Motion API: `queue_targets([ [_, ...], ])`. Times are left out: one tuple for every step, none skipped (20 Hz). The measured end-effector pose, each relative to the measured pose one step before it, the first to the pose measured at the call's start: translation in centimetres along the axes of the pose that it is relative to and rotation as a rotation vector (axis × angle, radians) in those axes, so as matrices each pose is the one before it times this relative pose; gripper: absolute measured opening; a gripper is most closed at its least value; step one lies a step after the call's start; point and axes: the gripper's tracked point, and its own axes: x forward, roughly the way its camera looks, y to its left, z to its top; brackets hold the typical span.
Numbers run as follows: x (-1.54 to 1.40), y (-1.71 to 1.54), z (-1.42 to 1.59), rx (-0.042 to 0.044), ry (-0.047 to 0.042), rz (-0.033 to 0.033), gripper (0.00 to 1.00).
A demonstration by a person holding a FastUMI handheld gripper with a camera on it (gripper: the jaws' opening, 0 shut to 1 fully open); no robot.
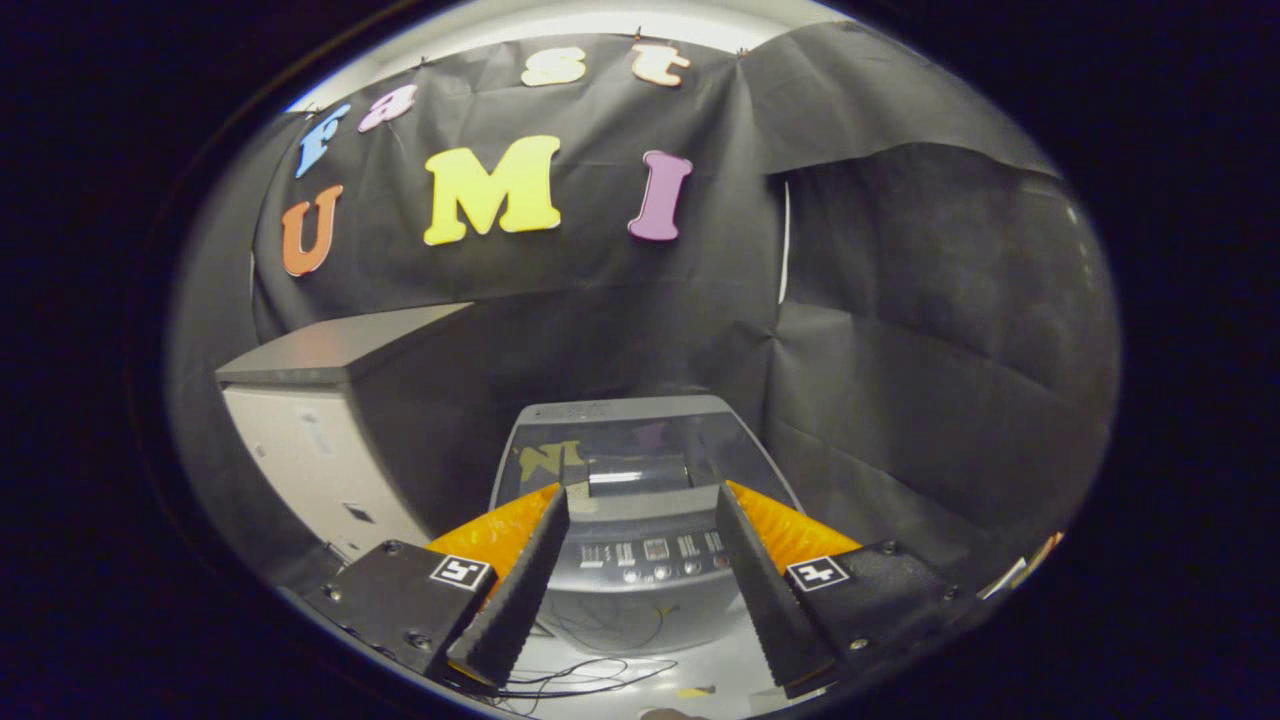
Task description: Put the clothes into the washing machine and then close the washing machine lid.
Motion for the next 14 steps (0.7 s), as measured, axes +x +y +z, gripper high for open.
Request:
queue_targets([
  [-2.983,1.24,-0.44,-0.00514,-0.00865,0.00379,0.94],
  [-2.706,1.365,-0.754,-0.01032,-0.00196,-0.00042,0.94],
  [-2.2,0.842,0.022,-0.00535,-0.0098,0.00755,0.94],
  [-2.614,0.974,0.194,-0.00523,-0.01179,0.00765,0.94],
  [-2.401,0.898,-0.036,-0.00902,-0.00339,0.00424,0.96],
  [-2.179,1.087,0.294,-0.00636,-0.00791,0.01594,0.99],
  [-2.282,1.221,0.539,-0.00511,-0.01117,0.01655,1.0],
  [-1.918,0.766,0.491,-0.00698,-0.01245,0.00921,1.0],
  [-1.507,0.623,0.362,-0.00073,-0.00873,0.01438,1.0],
  [-1.425,0.72,0.391,-0.00194,-0.00774,0.01579,1.0],
  [-1.208,0.389,0.352,-0.00778,-0.01195,0.00183,1.0],
  [-1.045,-0.021,0.608,-0.00679,-0.02113,-0.00293,1.0],
  [-0.902,0.157,0.489,-0.00591,-0.01244,-0.00193,1.0],
  [-0.51,0.1,0.333,0.00232,-0.00637,-0.00189,1.0],
])
